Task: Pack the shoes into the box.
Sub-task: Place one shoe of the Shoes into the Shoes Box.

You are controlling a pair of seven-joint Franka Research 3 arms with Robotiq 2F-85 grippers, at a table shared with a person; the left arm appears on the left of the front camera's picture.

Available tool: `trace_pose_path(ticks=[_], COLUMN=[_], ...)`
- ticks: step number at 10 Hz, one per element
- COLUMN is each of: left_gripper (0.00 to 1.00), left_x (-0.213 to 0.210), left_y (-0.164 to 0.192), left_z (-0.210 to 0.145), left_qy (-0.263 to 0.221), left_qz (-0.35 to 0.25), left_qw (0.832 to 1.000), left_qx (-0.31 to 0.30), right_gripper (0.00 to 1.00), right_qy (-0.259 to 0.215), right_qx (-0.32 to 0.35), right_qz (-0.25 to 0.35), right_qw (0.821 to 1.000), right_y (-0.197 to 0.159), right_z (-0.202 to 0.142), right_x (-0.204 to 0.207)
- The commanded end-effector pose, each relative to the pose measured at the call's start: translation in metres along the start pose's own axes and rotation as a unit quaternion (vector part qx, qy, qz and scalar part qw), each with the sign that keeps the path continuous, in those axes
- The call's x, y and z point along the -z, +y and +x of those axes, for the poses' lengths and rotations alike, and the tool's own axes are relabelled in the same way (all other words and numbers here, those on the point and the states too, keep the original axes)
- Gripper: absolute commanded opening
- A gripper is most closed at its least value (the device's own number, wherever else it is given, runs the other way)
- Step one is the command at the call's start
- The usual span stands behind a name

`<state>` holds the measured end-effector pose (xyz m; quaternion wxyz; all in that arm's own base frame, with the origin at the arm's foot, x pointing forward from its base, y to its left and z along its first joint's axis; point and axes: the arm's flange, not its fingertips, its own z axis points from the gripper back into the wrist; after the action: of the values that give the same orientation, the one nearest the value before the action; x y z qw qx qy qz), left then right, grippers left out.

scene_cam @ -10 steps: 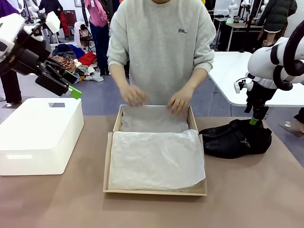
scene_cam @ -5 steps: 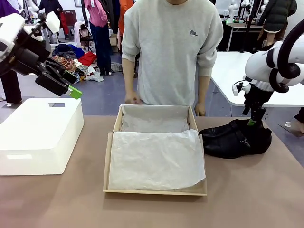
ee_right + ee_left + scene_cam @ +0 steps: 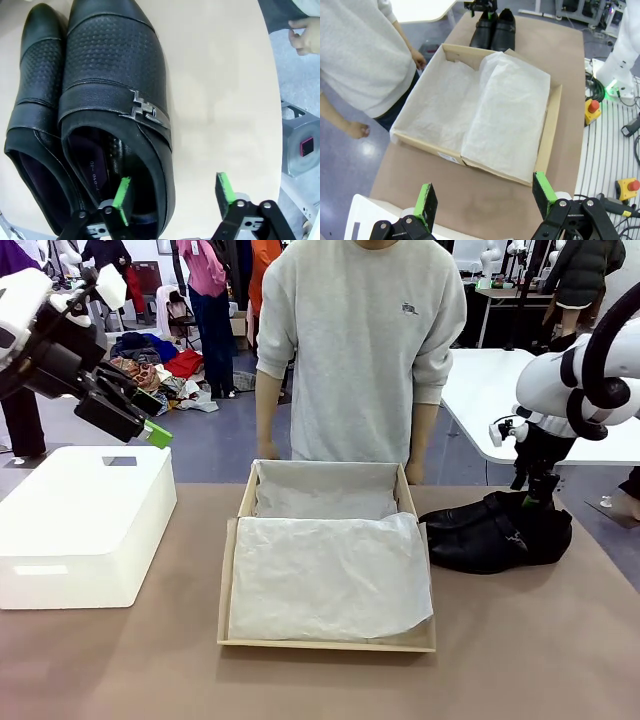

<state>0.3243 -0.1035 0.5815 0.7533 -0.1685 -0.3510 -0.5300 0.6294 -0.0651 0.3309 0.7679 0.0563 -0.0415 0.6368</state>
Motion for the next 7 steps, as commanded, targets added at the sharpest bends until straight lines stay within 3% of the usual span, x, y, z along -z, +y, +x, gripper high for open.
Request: trace_pose_path(ticks=[1,3,4,7], left_gripper=[1.00,1.00,1.00,1.00], left_x=[-0.0002,-0.0002,-0.0002,-0.0002], left_y=[0.0024,0.0024,0.0024,0.0024], left_z=[-0.0002,-0.0002,-0.0002,-0.0002], left_qy=[-0.008,-0.008,-0.008,-0.008], left_qz=[-0.008,-0.008,-0.008,-0.008], left_qw=[1.000,1.000,1.000,1.000], left_qx=[0.007,0.007,0.007,0.007], right_gripper=[0.50,0.13,0.00,0.00], right_qy=[-0.006,-0.010,-0.018,-0.028], right_qx=[-0.001,0.006,0.015,0.022], right_qz=[0.010,0.017,0.025,0.034], right_qw=[1.000,1.000,0.999,0.999], right_y=[-0.0106,-0.0116,-0.0136,-0.0156], right_z=[0.0004,-0.0007,-0.0027,-0.0058], right_x=[-0.0043,-0.0049,-0.0056,-0.0075])
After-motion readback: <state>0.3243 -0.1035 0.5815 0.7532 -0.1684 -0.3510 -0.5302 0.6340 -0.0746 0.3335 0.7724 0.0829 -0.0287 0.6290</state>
